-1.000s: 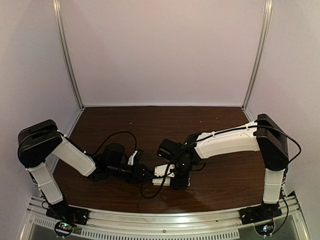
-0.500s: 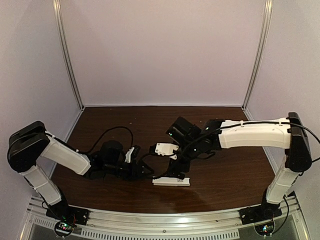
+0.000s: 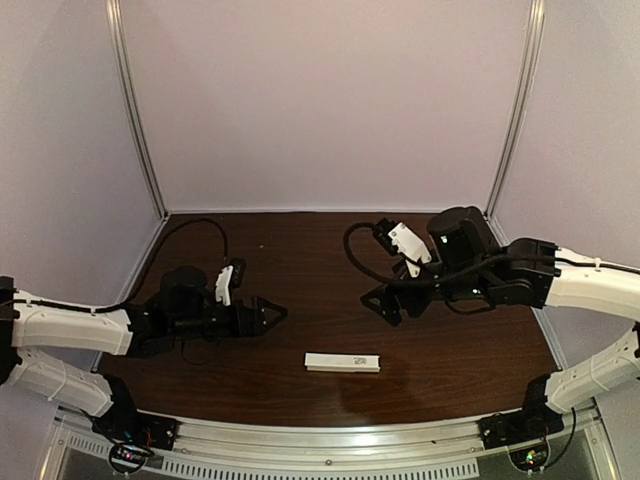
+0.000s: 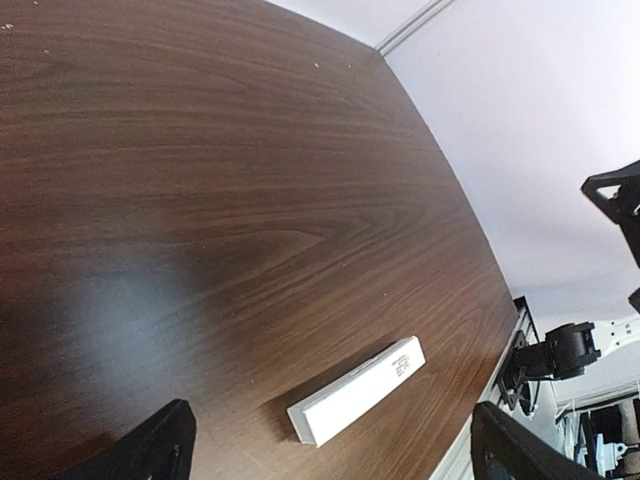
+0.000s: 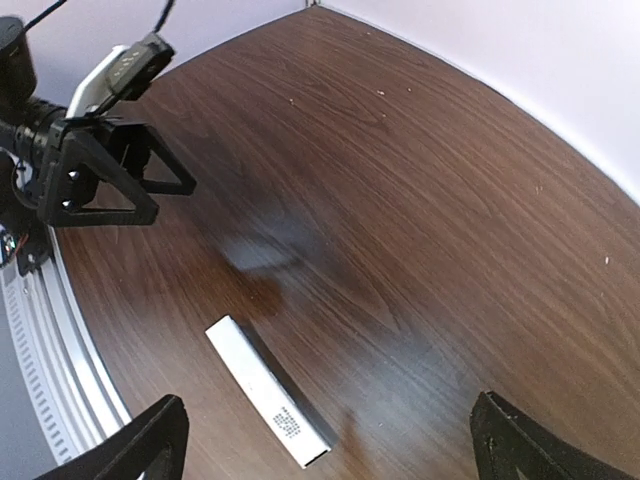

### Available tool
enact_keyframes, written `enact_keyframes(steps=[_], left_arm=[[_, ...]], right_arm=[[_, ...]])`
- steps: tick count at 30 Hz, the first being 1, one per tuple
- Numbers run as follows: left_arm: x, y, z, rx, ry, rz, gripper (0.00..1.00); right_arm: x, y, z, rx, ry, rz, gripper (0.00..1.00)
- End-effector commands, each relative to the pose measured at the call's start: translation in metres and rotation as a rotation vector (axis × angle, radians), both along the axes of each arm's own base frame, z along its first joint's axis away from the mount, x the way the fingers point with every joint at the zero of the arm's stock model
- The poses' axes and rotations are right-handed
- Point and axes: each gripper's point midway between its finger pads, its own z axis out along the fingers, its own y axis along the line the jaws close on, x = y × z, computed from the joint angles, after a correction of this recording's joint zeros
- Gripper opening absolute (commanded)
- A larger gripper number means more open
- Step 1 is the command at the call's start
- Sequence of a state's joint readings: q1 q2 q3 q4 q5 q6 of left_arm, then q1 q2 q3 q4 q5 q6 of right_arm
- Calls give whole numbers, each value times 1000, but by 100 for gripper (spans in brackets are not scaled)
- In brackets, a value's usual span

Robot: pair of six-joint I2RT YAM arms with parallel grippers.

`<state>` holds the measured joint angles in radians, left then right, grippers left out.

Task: Load the batteries into the remote control
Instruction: Load the battery cover onto the remote control.

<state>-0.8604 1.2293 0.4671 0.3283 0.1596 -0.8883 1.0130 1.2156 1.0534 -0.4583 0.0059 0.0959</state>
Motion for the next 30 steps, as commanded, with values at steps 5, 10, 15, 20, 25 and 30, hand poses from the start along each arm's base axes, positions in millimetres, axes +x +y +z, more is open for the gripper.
enact_keyframes(steps=[5, 10, 15, 20, 25, 30], left_arm=[[-3, 8, -5, 180, -59, 8, 84], [-16, -16, -36, 255, 30, -93, 61], [-27, -38, -59, 318, 76, -147, 43], [-32, -49, -65, 322, 91, -170, 37], [-39, -56, -74, 327, 113, -199, 31], [-40, -59, -82, 339, 130, -200, 26]], right_arm=[[-14, -29, -58, 157, 336, -289, 88], [-22, -39, -105, 163, 450, -380, 69], [-24, -41, -131, 160, 510, -413, 62], [-27, -31, -147, 210, 584, -390, 58], [-36, -17, -164, 231, 666, -348, 57], [-38, -14, -173, 234, 688, -344, 54]])
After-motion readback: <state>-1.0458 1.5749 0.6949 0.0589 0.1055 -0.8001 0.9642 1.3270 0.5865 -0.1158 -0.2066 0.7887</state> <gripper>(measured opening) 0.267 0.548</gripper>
